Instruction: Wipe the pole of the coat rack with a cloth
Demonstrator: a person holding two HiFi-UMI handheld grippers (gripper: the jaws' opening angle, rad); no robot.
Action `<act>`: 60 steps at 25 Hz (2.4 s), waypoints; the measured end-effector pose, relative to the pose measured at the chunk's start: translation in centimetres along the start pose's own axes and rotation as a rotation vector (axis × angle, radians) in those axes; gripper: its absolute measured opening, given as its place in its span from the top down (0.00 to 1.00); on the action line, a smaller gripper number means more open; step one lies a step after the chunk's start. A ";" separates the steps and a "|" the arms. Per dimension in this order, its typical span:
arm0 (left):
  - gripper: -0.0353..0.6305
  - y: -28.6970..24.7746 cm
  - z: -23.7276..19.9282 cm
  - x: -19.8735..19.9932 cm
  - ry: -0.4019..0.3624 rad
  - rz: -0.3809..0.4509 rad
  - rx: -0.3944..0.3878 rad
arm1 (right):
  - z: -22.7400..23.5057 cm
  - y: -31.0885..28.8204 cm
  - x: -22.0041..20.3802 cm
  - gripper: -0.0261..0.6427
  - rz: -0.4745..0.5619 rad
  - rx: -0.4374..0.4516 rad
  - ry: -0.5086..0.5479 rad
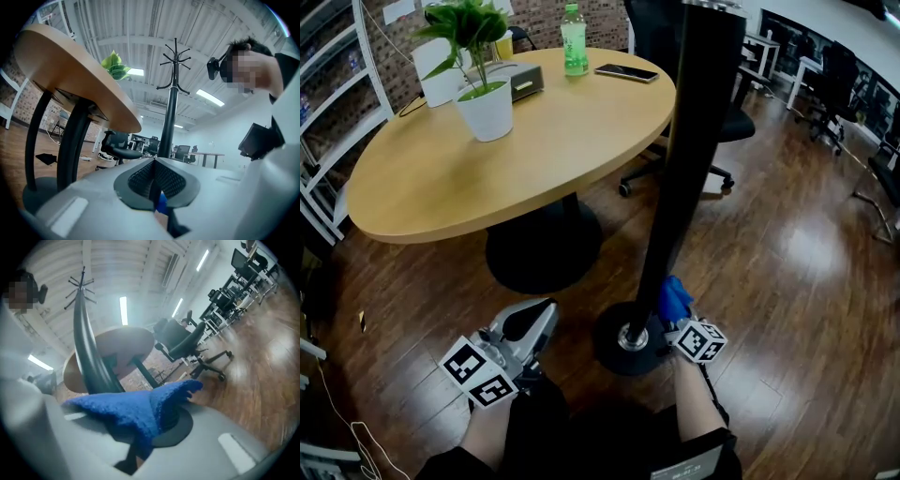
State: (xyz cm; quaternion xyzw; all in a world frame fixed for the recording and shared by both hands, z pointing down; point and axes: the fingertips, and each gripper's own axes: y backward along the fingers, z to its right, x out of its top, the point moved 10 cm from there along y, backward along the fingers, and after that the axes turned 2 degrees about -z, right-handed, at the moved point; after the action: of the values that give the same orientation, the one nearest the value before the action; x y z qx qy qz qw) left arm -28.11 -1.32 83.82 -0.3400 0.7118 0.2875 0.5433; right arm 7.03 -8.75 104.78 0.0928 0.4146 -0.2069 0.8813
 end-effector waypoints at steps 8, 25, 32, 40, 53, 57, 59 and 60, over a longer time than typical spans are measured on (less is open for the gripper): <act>0.95 2.2 0.0 2.9 -0.008 0.100 0.002 | -15.1 -1.6 18.0 0.93 0.363 0.262 0.234; 0.95 3.4 0.1 7.8 -0.038 0.260 -0.006 | -36.0 2.7 32.8 0.93 0.592 0.494 1.003; 0.95 3.2 0.3 5.0 -0.023 0.179 0.005 | -28.1 2.3 21.3 0.93 0.297 0.499 1.086; 0.95 2.0 0.4 2.3 -0.021 0.096 -0.009 | -15.3 1.2 5.7 0.93 -0.071 0.429 0.861; 0.95 3.5 0.5 1.7 -0.016 0.089 0.030 | -9.2 0.6 -1.7 0.93 -0.330 0.289 0.642; 0.95 3.3 0.7 2.6 -0.031 0.114 0.019 | -16.3 0.7 7.2 0.93 -0.094 0.403 0.666; 0.95 3.2 0.8 3.1 -0.034 0.127 0.015 | -20.3 0.9 12.2 0.93 0.036 0.447 0.674; 0.95 3.2 0.8 3.3 -0.035 0.135 0.014 | -22.1 1.1 14.7 0.93 0.100 0.460 0.676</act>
State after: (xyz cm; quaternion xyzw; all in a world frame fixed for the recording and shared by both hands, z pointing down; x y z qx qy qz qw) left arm -30.79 0.63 80.52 -0.2823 0.7254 0.3244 0.5375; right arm 0.59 -4.61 79.28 0.3702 0.6188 -0.2088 0.6607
